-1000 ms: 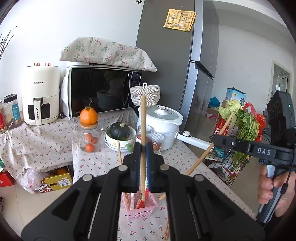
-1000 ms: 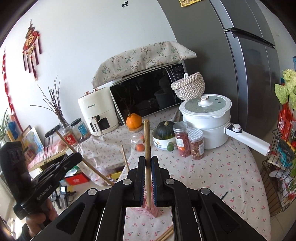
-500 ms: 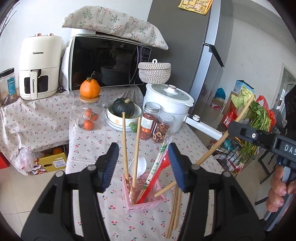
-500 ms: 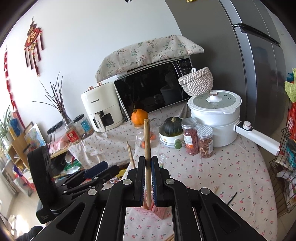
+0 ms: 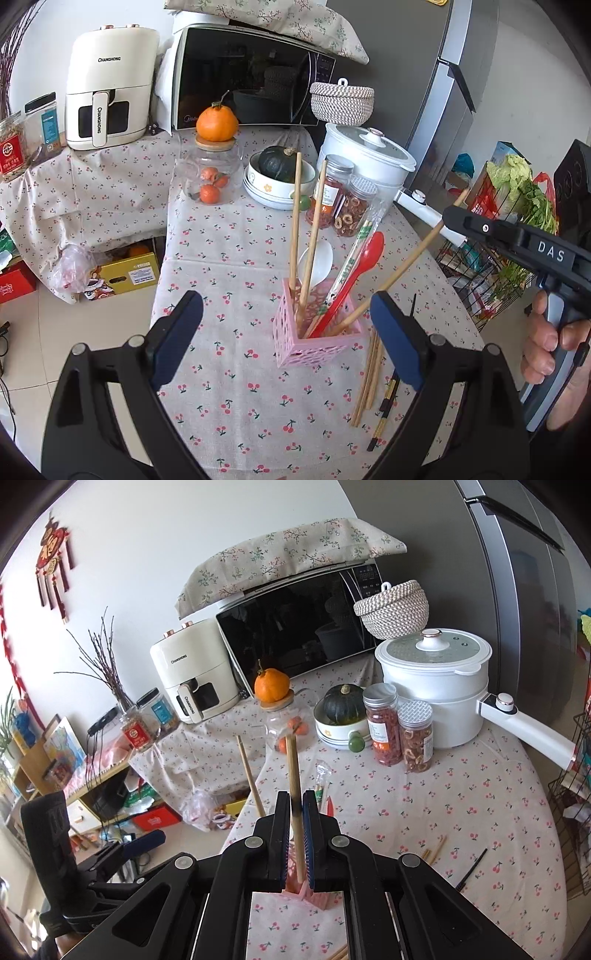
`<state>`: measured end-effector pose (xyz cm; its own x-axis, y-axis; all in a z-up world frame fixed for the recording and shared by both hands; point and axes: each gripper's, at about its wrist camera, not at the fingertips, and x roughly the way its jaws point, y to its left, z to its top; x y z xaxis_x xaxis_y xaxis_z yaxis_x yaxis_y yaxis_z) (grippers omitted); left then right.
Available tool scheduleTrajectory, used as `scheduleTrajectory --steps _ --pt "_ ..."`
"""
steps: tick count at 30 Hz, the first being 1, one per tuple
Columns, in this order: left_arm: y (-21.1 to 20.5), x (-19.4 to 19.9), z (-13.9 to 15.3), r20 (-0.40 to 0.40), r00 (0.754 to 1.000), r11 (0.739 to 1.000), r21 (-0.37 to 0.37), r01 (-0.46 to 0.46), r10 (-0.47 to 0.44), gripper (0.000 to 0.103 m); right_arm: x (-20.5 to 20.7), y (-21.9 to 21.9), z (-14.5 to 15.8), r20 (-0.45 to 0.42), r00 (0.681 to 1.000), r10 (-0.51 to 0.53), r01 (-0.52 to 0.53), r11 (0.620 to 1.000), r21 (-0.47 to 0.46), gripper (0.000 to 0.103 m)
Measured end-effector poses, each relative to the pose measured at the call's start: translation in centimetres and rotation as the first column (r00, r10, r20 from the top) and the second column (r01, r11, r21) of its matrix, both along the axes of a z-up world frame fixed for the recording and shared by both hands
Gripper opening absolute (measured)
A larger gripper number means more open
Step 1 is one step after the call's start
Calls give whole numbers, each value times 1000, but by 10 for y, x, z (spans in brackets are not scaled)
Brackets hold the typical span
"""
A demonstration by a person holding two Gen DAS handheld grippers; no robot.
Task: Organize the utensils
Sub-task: 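Withdraw both grippers from the basket back over the black chopsticks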
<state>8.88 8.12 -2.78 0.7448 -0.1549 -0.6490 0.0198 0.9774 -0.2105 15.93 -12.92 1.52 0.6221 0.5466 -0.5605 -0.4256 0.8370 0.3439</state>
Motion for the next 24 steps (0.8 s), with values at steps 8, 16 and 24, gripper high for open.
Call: scheduleTrajectory --steps 8,16,24 --pt "-4 -3 -7 -44 999 1000 19 12 -11 96 0 -12 4 12 1000 -23 23 999 31 53" --pt "-15 -7 -11 -62 998 999 45 30 -28 96 -2 -37 -2 -5 998 -70 70 998 10 75" --pt "-33 -6 -26 -109 992 996 66 63 -55 97 1 -64 -40 -100 986 -136 129 989 -79 85"
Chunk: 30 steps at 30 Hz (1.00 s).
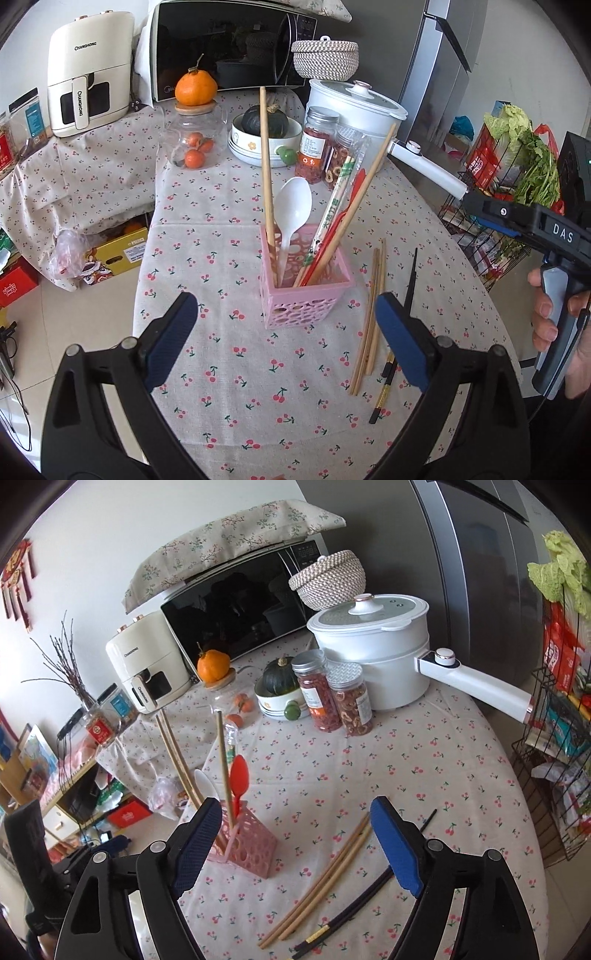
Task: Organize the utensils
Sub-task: 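Withdraw both grippers from the basket back over the black chopsticks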
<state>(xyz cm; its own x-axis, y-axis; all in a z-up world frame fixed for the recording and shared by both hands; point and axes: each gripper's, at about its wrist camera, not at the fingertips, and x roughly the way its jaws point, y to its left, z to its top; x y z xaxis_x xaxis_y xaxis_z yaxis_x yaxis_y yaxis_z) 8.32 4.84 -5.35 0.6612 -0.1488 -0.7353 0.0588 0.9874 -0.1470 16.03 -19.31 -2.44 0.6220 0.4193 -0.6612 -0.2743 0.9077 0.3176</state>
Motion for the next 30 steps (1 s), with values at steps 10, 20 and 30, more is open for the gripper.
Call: scheduleTrajectory --steps 10,20,30 --pt "-26 5 -27 -97 995 999 30 42 -39 97 12 -44 -57 -163 976 -144 127 986 -110 86" --pt "-39 10 -43 -158 986 997 44 67 -59 97 32 -52 -115 -275 936 -219 159 961 -225 86" --pt "-41 12 -48 -181 981 996 42 78 -69 97 42 -50 -149 -359 896 -261 147 938 -313 86"
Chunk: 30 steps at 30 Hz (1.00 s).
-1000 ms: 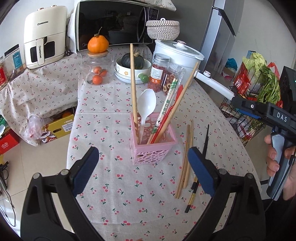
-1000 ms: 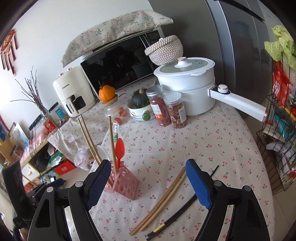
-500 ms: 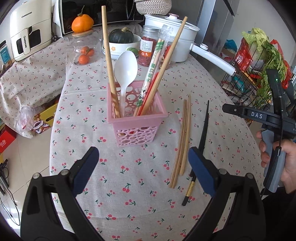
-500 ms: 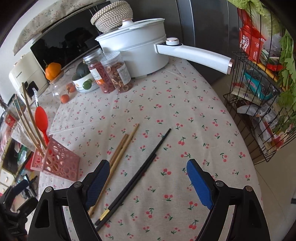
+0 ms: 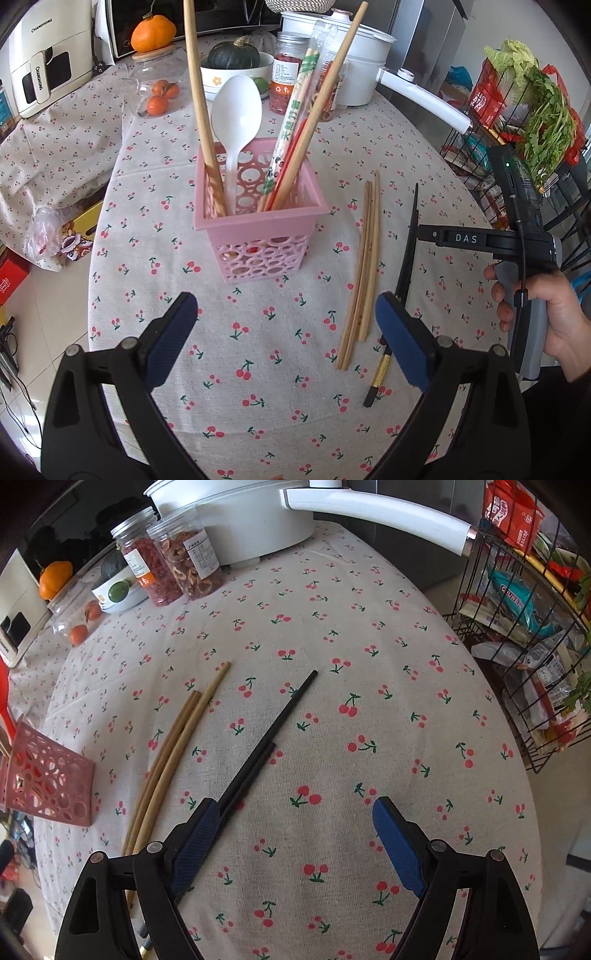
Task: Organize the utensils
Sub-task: 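Withdraw both grippers from the basket back over the black chopsticks, then grasp a black chopstick with the right gripper while the left grasps another black chopstick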
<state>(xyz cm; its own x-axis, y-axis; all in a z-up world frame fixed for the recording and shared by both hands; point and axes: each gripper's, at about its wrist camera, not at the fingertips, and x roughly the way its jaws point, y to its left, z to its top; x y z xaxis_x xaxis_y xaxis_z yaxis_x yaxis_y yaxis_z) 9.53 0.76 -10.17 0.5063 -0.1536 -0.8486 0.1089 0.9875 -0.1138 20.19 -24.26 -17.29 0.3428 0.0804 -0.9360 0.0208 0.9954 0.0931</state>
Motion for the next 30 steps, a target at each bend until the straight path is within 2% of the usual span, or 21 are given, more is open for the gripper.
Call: scheduleTrajectory --steps 11,23,26,27,29,30 --pt "-2 -1 -1 -7 1000 1000 1 8 -8 97 1 13 -4 5 1000 26 -26 998 -50 86" --pt "-5 -2 -2 -11 1000 1000 6 13 -13 97 -4 21 -5 -42 998 54 -57 996 -63 86" --pt "-5 -1 -2 -13 1000 1000 7 11 -11 97 -6 34 -8 -48 995 88 -94 988 -125 86" --pt "-4 -1 -3 -14 1000 1000 5 10 -10 97 -7 37 -8 -42 995 95 -100 987 -127 85" --pt "-4 0 -2 -17 1000 1000 2 9 -9 97 -9 41 -6 -41 994 102 -106 987 -120 78" --pt "-4 0 -2 -18 1000 1000 -2 10 -10 97 -10 42 -4 -39 992 117 -121 986 -118 67"
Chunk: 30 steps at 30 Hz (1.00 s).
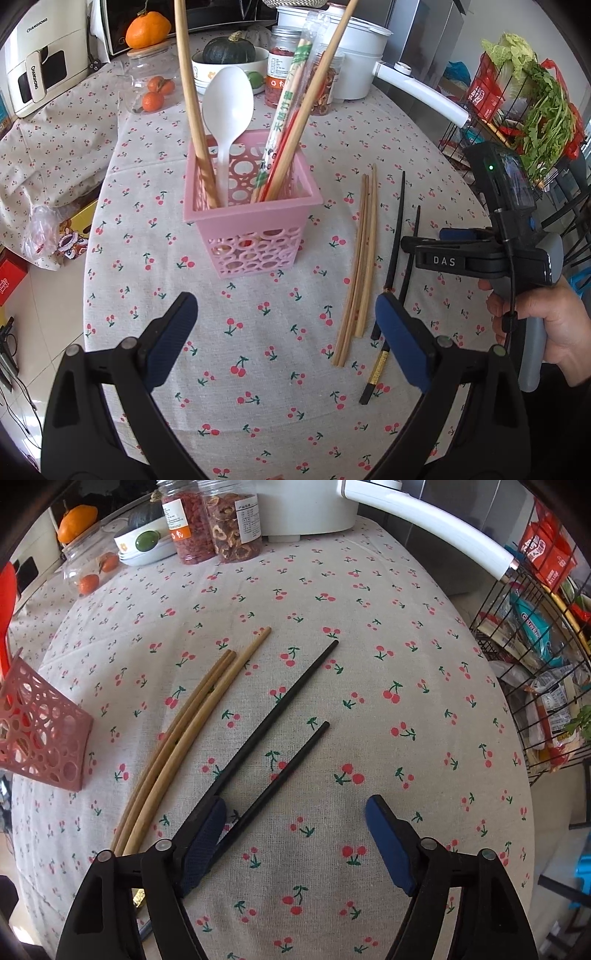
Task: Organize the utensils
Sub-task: 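Grasp a black chopstick with the right gripper while the left grasps another black chopstick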
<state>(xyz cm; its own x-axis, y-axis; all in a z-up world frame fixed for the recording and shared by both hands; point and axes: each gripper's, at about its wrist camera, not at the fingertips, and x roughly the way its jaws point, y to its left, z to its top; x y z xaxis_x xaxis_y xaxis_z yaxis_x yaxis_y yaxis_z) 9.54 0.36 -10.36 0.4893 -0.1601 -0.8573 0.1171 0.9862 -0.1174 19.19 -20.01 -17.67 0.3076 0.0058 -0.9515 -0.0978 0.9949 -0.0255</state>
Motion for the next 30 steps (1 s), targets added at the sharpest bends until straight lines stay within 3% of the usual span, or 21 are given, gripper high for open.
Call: scheduleTrajectory --steps 4,7,14,16,21,25,30 --pt "-4 -1 1 -4 1000 1000 -12 22 -22 97 -10 4 6 -1 998 68 -68 998 10 24" --pt "-13 -2 0 -8 999 999 -15 48 -48 97 -14 -4 8 -12 997 82 -82 996 27 13" --pt "-57 1 -2 -22 986 986 -12 164 -164 96 -18 -56 11 -33 999 13 -10 996 86 5" --pt "-77 7 -4 -24 976 976 6 216 -216 88 -18 -74 15 -27 1000 -15 18 994 109 5" --pt "-123 38 -18 -66 952 954 22 299 -297 51 -21 -113 23 -21 998 -66 69 982 176 5" --pt "-148 79 -31 -105 951 957 -22 290 -291 38 -21 -132 31 -13 996 -89 90 972 216 5" --pt "-171 122 -45 -118 957 962 20 271 -267 28 -19 -142 42 1 996 -86 82 960 266 5"
